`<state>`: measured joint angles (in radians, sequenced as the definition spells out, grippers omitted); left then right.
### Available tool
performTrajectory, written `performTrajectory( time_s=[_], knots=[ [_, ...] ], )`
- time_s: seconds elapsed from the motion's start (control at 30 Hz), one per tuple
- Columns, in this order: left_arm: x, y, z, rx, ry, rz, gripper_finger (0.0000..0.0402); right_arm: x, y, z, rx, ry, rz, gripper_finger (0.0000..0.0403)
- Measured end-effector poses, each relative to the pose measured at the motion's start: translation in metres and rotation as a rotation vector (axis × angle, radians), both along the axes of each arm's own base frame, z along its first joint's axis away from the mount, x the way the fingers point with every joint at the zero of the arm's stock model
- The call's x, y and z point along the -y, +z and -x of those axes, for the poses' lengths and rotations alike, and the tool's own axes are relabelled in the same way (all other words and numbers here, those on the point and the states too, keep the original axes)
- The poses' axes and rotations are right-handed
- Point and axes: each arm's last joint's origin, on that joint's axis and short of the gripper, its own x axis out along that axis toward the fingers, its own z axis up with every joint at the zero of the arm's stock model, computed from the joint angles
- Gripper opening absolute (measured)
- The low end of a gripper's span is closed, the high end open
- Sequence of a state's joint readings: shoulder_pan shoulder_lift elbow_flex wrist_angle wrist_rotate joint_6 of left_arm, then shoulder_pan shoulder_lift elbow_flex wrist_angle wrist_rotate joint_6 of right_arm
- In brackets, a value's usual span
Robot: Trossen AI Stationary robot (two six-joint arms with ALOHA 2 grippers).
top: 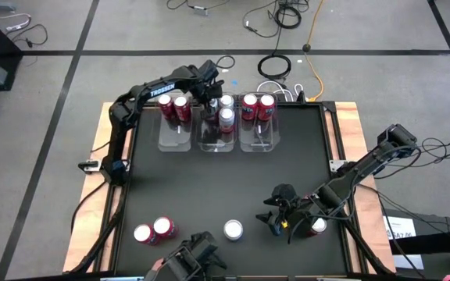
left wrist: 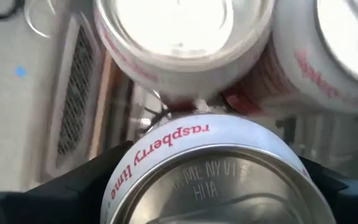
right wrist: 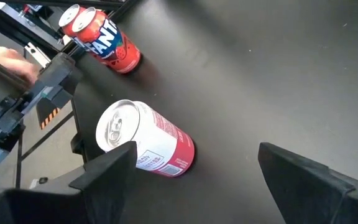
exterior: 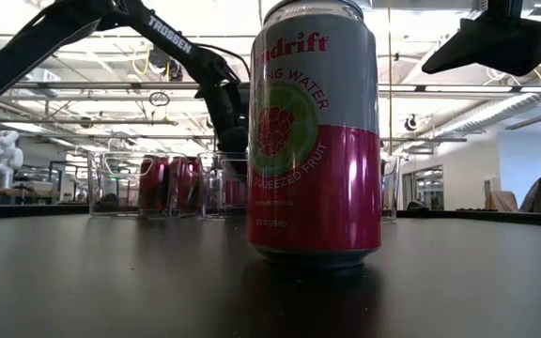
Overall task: Sort soda cans
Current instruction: Put the pink soda can into the middle transparent bin
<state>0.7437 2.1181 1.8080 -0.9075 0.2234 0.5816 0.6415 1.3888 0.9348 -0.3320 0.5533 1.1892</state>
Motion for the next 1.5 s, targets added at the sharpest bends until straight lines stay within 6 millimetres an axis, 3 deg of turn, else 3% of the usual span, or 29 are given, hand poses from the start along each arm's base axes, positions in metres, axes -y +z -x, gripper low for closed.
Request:
performTrajectory(
  time_s=[0.43,0.67,1.5],
  knots=[
    [-0.001,0.000,0.000,0.006,0.024,0.003,0.0334,0.000,0.000,0.000,-0.002,0.000,0.001,0.0329],
    [0.003,-0.014,0.004,-0.028,0.023,0.034,0.0334,0.000,0.000,0.000,-0.002,-0.002,-0.001,0.0329],
    [0.003,-0.014,-0.001,-0.046,0.068,-0.038,0.0335,0.000,0.000,0.000,0.005,0.000,-0.009,0.0329]
  ],
)
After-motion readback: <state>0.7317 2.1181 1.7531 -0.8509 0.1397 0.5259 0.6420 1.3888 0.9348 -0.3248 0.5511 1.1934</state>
